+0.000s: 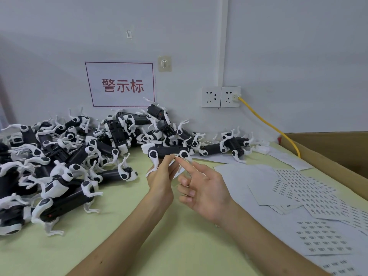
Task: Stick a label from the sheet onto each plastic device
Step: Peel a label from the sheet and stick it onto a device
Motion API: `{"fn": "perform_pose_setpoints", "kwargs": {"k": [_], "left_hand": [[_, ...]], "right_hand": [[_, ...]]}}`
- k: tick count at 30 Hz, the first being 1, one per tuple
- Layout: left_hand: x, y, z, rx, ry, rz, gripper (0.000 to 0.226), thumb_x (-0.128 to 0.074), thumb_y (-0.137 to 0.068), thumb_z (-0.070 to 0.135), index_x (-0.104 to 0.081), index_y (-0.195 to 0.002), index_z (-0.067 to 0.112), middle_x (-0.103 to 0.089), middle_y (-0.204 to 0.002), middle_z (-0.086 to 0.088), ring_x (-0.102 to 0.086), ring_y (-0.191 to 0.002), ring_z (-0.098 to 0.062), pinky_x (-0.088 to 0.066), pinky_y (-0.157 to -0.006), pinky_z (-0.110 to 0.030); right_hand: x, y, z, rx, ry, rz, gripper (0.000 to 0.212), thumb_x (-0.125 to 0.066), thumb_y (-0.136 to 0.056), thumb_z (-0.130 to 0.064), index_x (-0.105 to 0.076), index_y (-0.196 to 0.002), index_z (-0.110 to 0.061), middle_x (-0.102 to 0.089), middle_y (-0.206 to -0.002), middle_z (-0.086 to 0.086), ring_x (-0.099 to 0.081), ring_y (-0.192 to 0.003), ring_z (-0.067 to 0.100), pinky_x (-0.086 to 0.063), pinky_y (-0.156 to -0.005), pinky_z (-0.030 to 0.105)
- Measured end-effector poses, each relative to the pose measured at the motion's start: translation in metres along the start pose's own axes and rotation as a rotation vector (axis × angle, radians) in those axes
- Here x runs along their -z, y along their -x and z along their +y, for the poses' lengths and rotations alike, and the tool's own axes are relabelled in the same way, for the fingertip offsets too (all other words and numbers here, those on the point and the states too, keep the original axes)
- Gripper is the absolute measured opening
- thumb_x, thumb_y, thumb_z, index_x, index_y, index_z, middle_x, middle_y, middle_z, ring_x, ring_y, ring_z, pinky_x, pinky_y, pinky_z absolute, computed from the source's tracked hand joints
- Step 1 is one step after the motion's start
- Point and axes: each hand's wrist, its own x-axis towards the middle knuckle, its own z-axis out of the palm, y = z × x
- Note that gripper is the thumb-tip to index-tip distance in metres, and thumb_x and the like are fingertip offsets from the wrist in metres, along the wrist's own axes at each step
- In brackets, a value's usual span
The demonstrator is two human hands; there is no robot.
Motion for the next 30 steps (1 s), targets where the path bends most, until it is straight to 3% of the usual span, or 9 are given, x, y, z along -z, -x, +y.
{"fn": "perform_pose_setpoints", "kwargs": {"k": [6, 9, 15, 17, 19, 22, 25, 28, 30], "left_hand": [[0.002, -0.005, 0.001, -0.002, 0.046, 0.039, 0.009, -0.071, -0.09, 0.014, -0.067, -0.097, 0.009, -0.073, -0.102, -0.006, -0.075, -0.078, -0.005, -0.053, -0.082, -0.021], [0.006, -0.013, 0.009, -0.013, 0.119, 0.051, 0.004, -0.066, -0.094, 0.009, -0.067, -0.089, 0.01, -0.072, -0.099, -0.005, -0.076, -0.076, -0.007, -0.054, -0.084, -0.024], [0.016, -0.02, 0.013, 0.029, 0.15, -0.057, 0.008, -0.06, -0.1, 0.011, -0.062, -0.092, 0.011, -0.064, -0.114, -0.008, -0.071, -0.093, -0.014, -0.054, -0.089, -0.026], [0.014, -0.018, 0.012, 0.037, 0.14, -0.096, 0.009, -0.062, -0.1, 0.014, -0.064, -0.105, 0.006, -0.065, -0.123, -0.013, -0.07, -0.099, -0.015, -0.052, -0.098, -0.029], [0.012, -0.016, 0.011, 0.011, 0.116, -0.098, 0.036, -0.065, -0.098, 0.014, -0.06, -0.128, -0.006, -0.065, -0.134, -0.018, -0.069, -0.103, -0.017, -0.051, -0.102, -0.031], [0.011, -0.015, 0.01, -0.014, 0.046, -0.116, 0.046, -0.064, -0.099, 0.017, -0.055, -0.135, -0.011, -0.064, -0.136, -0.019, -0.069, -0.106, -0.018, -0.052, -0.098, -0.029], [0.01, -0.015, 0.005, -0.009, -0.011, -0.115, 0.039, -0.059, -0.102, 0.023, -0.062, -0.127, -0.007, -0.07, -0.122, -0.013, -0.068, -0.106, -0.019, -0.053, -0.09, -0.026], [0.009, -0.015, 0.003, -0.009, -0.056, -0.146, 0.023, -0.056, -0.104, 0.026, -0.066, -0.098, 0.007, -0.072, -0.08, 0.002, -0.069, -0.08, -0.012, -0.052, -0.079, -0.026], [0.008, -0.014, 0.003, -0.004, -0.096, -0.188, 0.029, -0.052, -0.106, 0.03, -0.062, -0.085, 0.013, -0.066, -0.064, 0.009, -0.064, -0.065, -0.006, -0.049, -0.075, -0.025]], "right_hand": [[0.0, 0.0, 0.0, 0.016, 0.014, 0.033, 0.056, -0.055, -0.088, -0.038, -0.051, -0.143, -0.025, -0.05, -0.07, 0.002, -0.029, -0.055, 0.014, -0.029, -0.053, 0.026], [0.002, 0.0, -0.003, 0.039, 0.002, 0.071, 0.058, -0.055, -0.087, -0.036, -0.051, -0.143, -0.024, -0.051, -0.07, 0.003, -0.028, -0.054, 0.015, -0.029, -0.053, 0.026], [0.002, 0.001, -0.006, 0.062, 0.008, 0.105, 0.053, -0.055, -0.087, -0.035, -0.059, -0.137, -0.022, -0.051, -0.07, 0.003, -0.029, -0.054, 0.016, -0.027, -0.054, 0.027], [0.003, 0.001, -0.007, 0.069, 0.006, 0.123, 0.051, -0.055, -0.087, -0.035, -0.062, -0.135, -0.021, -0.051, -0.069, 0.003, -0.029, -0.054, 0.016, -0.027, -0.054, 0.027], [0.003, 0.002, -0.009, 0.076, 0.002, 0.134, 0.05, -0.056, -0.087, -0.035, -0.063, -0.134, -0.021, -0.051, -0.07, 0.003, -0.03, -0.054, 0.016, -0.027, -0.054, 0.027], [0.004, 0.002, -0.01, 0.087, 0.009, 0.141, 0.051, -0.056, -0.086, -0.035, -0.064, -0.134, -0.02, -0.05, -0.069, 0.002, -0.031, -0.054, 0.015, -0.028, -0.053, 0.027], [0.004, 0.002, -0.012, 0.106, 0.011, 0.16, 0.051, -0.056, -0.085, -0.034, -0.064, -0.133, -0.018, -0.05, -0.069, 0.002, -0.031, -0.053, 0.016, -0.028, -0.052, 0.027], [0.006, 0.002, -0.016, 0.138, 0.003, 0.196, 0.051, -0.056, -0.085, -0.033, -0.064, -0.133, -0.017, -0.049, -0.068, 0.002, -0.03, -0.053, 0.015, -0.025, -0.054, 0.027], [0.007, 0.002, -0.018, 0.157, -0.01, 0.229, 0.051, -0.056, -0.084, -0.032, -0.065, -0.131, -0.016, -0.048, -0.067, 0.002, -0.029, -0.054, 0.016, -0.022, -0.055, 0.028]]}}
